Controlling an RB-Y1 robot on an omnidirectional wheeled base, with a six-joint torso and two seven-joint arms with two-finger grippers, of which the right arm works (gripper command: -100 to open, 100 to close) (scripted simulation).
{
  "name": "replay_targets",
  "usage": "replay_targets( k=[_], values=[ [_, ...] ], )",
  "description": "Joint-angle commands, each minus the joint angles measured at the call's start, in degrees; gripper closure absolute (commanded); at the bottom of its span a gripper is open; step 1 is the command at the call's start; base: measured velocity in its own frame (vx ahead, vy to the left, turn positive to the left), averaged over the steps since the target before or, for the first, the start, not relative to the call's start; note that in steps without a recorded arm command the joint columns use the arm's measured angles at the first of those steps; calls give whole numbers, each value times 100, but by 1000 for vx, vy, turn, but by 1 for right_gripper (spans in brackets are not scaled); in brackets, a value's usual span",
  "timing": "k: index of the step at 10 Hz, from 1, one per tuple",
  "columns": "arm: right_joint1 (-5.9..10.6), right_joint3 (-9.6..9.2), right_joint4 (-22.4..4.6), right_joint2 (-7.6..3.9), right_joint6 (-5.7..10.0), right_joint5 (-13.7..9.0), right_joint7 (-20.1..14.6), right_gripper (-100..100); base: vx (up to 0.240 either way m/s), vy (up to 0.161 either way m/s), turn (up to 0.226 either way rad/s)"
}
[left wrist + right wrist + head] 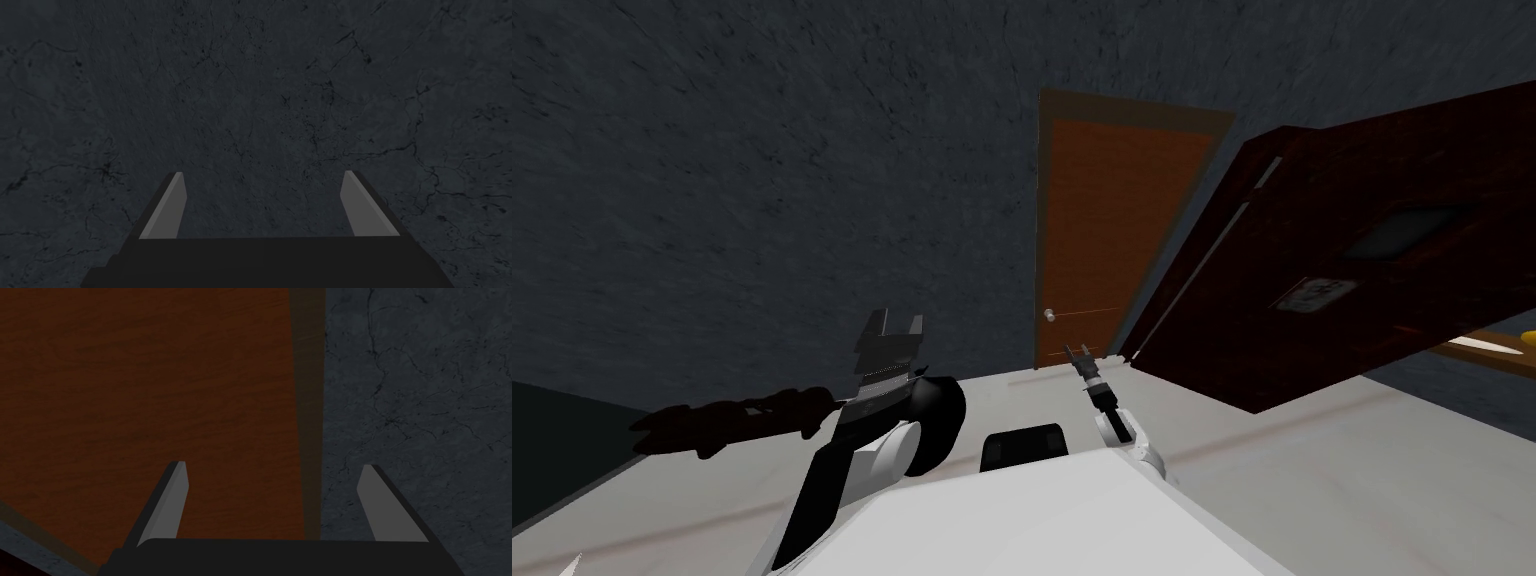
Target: Pull the door open
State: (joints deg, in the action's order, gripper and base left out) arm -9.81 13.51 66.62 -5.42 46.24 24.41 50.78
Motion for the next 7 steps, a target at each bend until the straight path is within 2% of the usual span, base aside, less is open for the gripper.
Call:
replay_targets(
  k=[1, 7],
  values=[
    [44, 49, -216, 5, 72, 48, 166, -100, 100, 8, -11],
    [224, 213, -916, 31, 189, 259, 736, -100, 119, 14, -14]
  ],
)
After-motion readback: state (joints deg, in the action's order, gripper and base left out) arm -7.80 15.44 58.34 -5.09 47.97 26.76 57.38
